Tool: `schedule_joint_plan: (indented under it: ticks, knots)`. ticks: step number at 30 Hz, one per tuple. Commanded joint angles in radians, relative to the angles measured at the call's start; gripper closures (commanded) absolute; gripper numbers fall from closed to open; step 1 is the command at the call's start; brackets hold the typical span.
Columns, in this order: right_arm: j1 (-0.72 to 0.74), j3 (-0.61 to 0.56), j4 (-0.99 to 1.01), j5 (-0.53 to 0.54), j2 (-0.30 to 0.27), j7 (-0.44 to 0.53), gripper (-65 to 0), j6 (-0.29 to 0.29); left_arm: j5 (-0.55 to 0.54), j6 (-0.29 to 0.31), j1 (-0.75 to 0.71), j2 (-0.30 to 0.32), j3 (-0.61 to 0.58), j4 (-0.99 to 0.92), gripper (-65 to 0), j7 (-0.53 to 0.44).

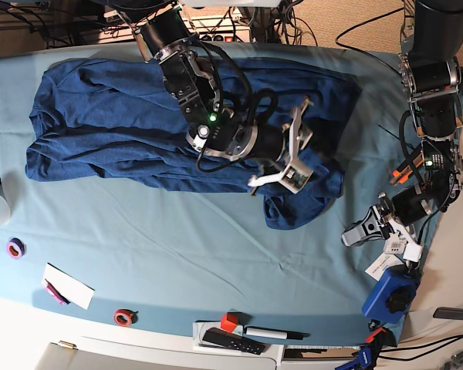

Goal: Layout the t-shirt on the table in an organized manner, then fold the t-shirt properly

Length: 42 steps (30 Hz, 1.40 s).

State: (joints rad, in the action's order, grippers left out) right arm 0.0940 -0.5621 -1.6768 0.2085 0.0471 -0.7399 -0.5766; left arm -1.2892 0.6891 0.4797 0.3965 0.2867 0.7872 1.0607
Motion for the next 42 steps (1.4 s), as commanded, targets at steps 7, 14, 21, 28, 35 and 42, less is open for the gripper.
schedule_joint_plan:
  ticks: [7,14,21,28,35,42]
  knots:
    - [0.017,0.004,-0.02,-0.102,0.008,0.04,-27.0,0.059,-0.016,0.009,0.032,0.016,0.003,0.016,-26.8,-0.015]
    - [0.007,0.11,-0.197,-0.101,0.008,0.043,-27.0,0.061,-0.015,0.009,0.032,0.018,0.004,0.016,-26.8,-0.014]
    - [-0.129,0.336,-0.418,-0.101,0.008,0.034,-26.9,0.057,-0.012,0.009,0.026,0.055,0.004,0.016,-26.8,-0.007]
    - [-0.277,0.564,-0.444,-0.037,-0.076,0.033,-26.9,0.001,-0.194,0.009,-0.03,0.131,0.003,0.016,-26.9,0.238]
    - [-0.359,0.691,-0.444,0.072,-0.159,0.031,-26.9,-0.027,-0.194,0.009,-0.172,0.151,-0.039,0.025,-36.2,0.336]
    - [-0.365,0.743,-0.444,0.109,-0.163,0.024,-26.9,-0.039,-0.194,0.009,-0.314,0.152,-0.12,0.187,-36.2,0.336]
